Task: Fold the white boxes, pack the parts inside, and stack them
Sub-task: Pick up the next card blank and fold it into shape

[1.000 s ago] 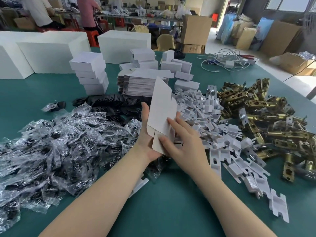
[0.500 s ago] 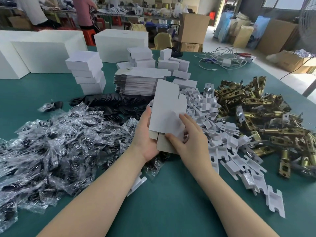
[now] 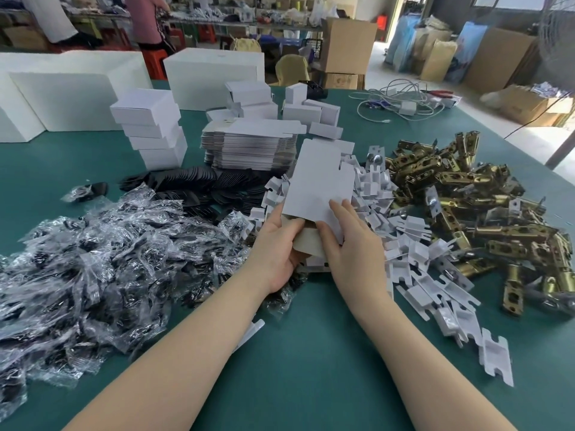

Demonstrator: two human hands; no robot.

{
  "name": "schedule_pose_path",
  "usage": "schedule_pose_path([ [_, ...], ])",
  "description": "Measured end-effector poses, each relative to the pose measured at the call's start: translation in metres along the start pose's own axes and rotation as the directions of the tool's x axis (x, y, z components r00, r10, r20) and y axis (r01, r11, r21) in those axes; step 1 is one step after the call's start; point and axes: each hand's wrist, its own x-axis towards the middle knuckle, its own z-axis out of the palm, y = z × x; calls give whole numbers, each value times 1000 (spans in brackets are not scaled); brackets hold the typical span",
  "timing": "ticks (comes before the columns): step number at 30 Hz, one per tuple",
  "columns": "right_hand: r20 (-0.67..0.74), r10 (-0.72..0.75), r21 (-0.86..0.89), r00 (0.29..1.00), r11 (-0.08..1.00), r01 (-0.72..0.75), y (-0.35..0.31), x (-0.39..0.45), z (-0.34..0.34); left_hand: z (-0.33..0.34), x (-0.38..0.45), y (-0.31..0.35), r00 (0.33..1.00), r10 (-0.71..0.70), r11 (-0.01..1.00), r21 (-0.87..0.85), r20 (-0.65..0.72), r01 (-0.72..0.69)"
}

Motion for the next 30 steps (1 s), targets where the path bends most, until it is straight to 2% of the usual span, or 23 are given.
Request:
schedule_pose_path([
  [4, -10, 66, 59, 998, 996, -65, 0, -2, 1, 5, -2, -2, 998, 60, 994, 92, -28, -57],
  [6, -36, 81, 35, 996, 996, -80, -1, -1, 0, 7, -3, -3, 995, 97, 986, 138, -20, -93],
  [10, -17, 15, -76, 1000, 997, -16, -6, -2, -3, 11, -5, -3, 984, 179, 960, 220, -19, -170],
  [13, -44, -22, -66, 999, 998, 19, -9, -4, -5, 9, -5, -3, 973, 228, 943, 257, -28, -213],
  [17, -45, -2, -100, 999, 995, -2, -7, -4, -6, 11, -8, -5, 959, 282, 879, 392, 32, -272],
  [20, -19, -27, -98, 999, 995, 25, -7, -4, -6, 14, -10, -4, 950, 311, 872, 391, 21, -294],
  [26, -50, 38, -118, 998, 992, -44, -7, -4, -5, 15, -13, -2, 919, 386, 792, 485, 75, -372],
  [30, -66, 107, -70, 992, 991, -112, -2, 0, -8, 14, -13, -5, 913, 398, 781, 490, 85, -386],
])
